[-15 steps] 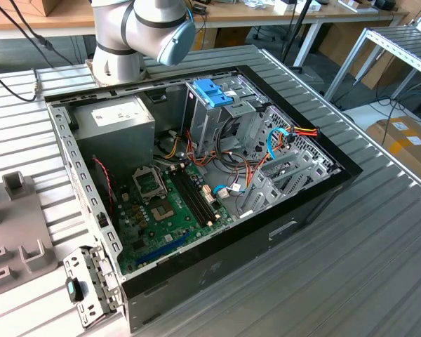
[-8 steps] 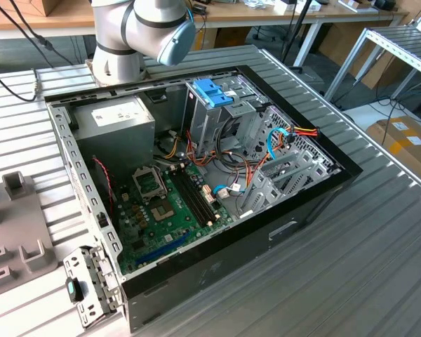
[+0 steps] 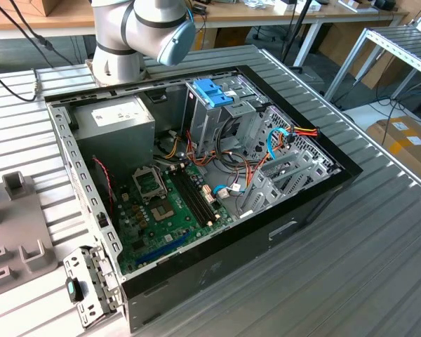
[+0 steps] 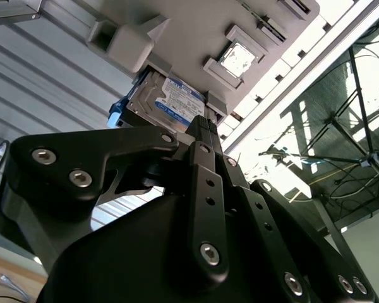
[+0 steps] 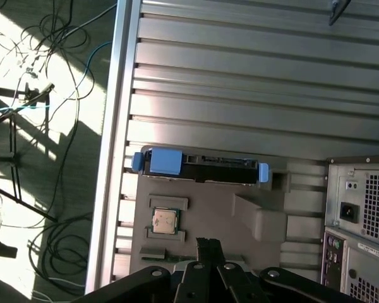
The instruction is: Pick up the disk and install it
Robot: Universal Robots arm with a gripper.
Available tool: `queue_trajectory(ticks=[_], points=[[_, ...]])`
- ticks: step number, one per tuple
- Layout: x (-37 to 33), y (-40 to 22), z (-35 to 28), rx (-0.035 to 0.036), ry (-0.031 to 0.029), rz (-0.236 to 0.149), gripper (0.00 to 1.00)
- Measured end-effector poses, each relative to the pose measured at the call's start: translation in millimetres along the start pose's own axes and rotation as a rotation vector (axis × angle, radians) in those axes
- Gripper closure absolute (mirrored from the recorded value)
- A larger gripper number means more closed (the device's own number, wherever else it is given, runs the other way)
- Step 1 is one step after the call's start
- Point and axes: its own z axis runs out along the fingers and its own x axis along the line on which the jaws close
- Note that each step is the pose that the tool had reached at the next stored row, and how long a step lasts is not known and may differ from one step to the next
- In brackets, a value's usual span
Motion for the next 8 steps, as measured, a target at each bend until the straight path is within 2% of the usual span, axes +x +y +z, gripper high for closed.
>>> queue_trajectory(ticks=[8], points=[[0.0,0.0,0.0,-0.0002,0.0003,-0.008,0.89]])
